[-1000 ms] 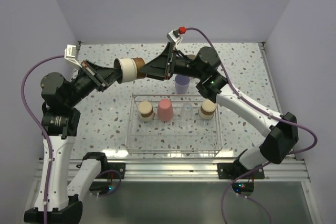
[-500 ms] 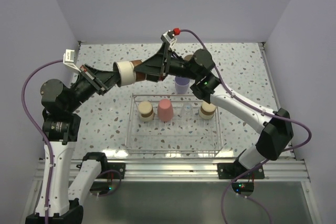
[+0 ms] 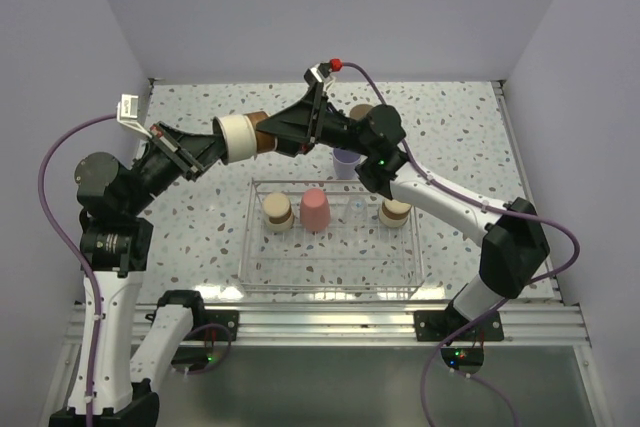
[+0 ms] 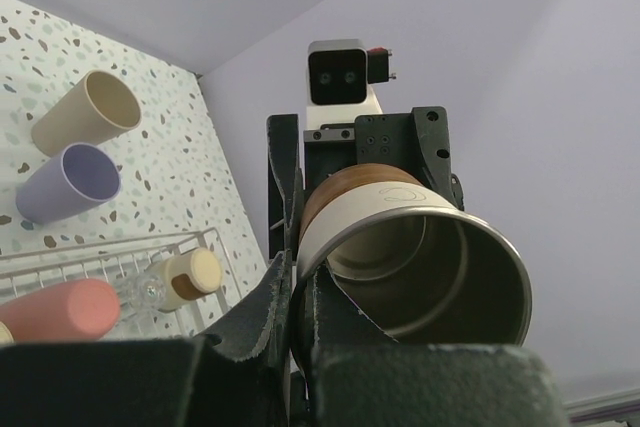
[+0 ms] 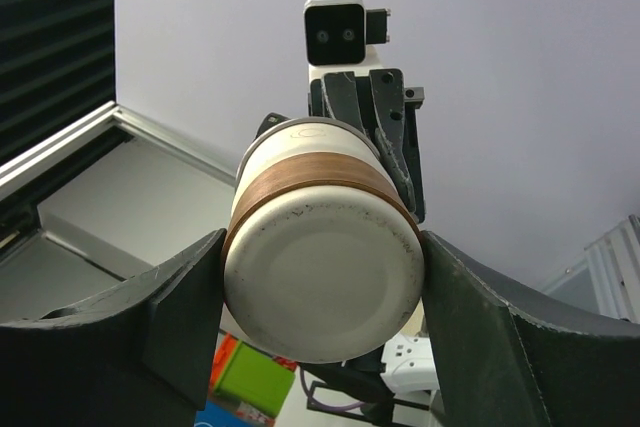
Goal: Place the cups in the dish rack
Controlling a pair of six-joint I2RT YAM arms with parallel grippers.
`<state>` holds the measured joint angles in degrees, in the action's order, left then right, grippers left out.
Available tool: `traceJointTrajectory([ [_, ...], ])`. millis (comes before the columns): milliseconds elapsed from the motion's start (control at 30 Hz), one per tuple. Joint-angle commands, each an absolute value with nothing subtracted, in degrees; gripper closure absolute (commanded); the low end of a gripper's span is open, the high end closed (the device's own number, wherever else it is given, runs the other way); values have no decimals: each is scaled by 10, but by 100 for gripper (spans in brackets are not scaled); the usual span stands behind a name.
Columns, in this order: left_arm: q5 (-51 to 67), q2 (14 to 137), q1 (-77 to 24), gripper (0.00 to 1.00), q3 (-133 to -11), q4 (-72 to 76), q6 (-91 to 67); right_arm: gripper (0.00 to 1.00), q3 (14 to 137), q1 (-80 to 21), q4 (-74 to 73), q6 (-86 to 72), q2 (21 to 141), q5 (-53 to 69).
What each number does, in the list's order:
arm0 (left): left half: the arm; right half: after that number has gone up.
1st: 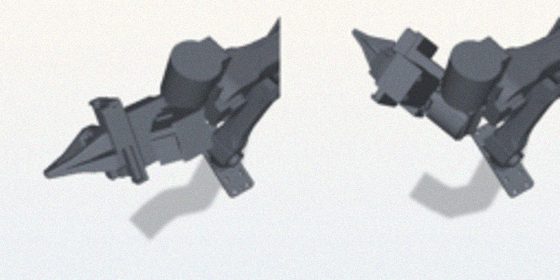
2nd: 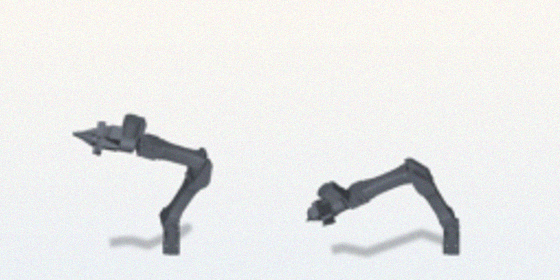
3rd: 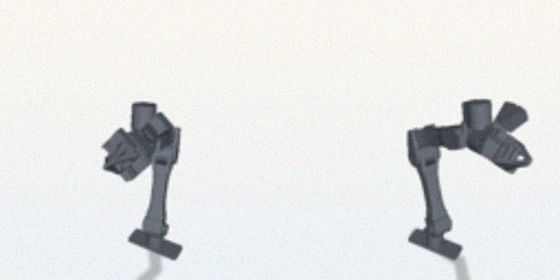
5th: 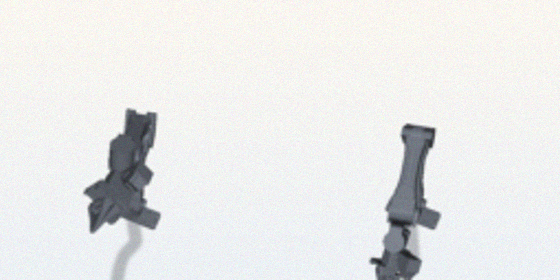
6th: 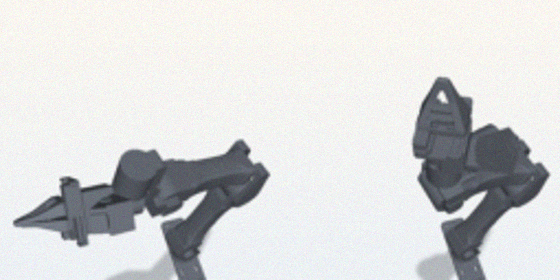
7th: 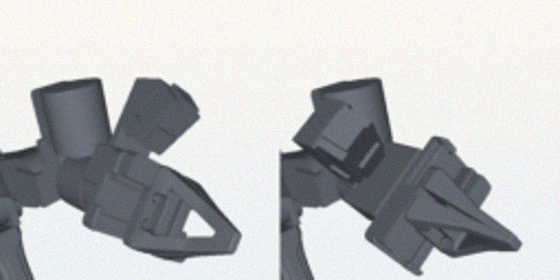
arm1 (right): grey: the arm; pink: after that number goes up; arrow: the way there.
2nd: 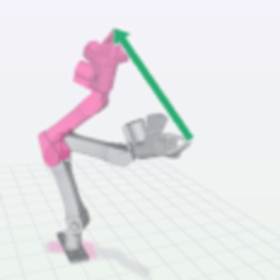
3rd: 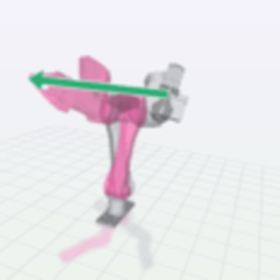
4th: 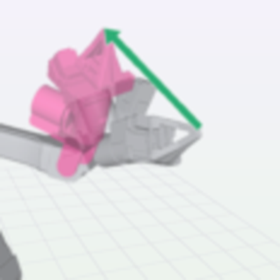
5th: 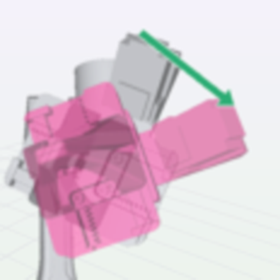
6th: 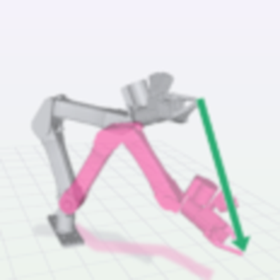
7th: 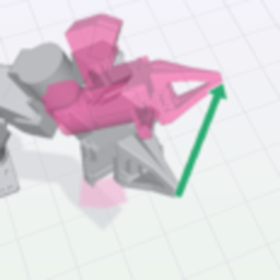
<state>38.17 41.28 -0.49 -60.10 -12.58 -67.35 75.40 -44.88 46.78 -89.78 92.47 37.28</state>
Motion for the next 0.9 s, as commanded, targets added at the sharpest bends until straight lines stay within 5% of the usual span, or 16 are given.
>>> traceJointTrajectory([
  [0, 385, 423, -4, 100, -605, -159, -644, 76, 766, -457, 522, -911, 905, 373],
  [100, 375, 432, -4, 100, -620, -193, -621, 97, 764, -458, 493, -890, 897, 375],
  [133, 366, 436, -4, 93, -634, -222, -604, 100, 763, -457, 477, -878, 893, 375],
  [233, 340, 453, -4, 75, -669, -288, -560, 100, 761, -457, 441, -850, 882, 375],
  [333, 324, 468, -4, 40, -695, -333, -527, 100, 764, -454, 410, -827, 871, 375],
  [467, 307, 474, -4, 25, -716, -370, -503, 100, 766, -441, 389, -817, 864, 377],
  [867, 253, 475, -4, 16, -766, -460, -440, 100, 822, -390, -8, -522, 777, 349],
])
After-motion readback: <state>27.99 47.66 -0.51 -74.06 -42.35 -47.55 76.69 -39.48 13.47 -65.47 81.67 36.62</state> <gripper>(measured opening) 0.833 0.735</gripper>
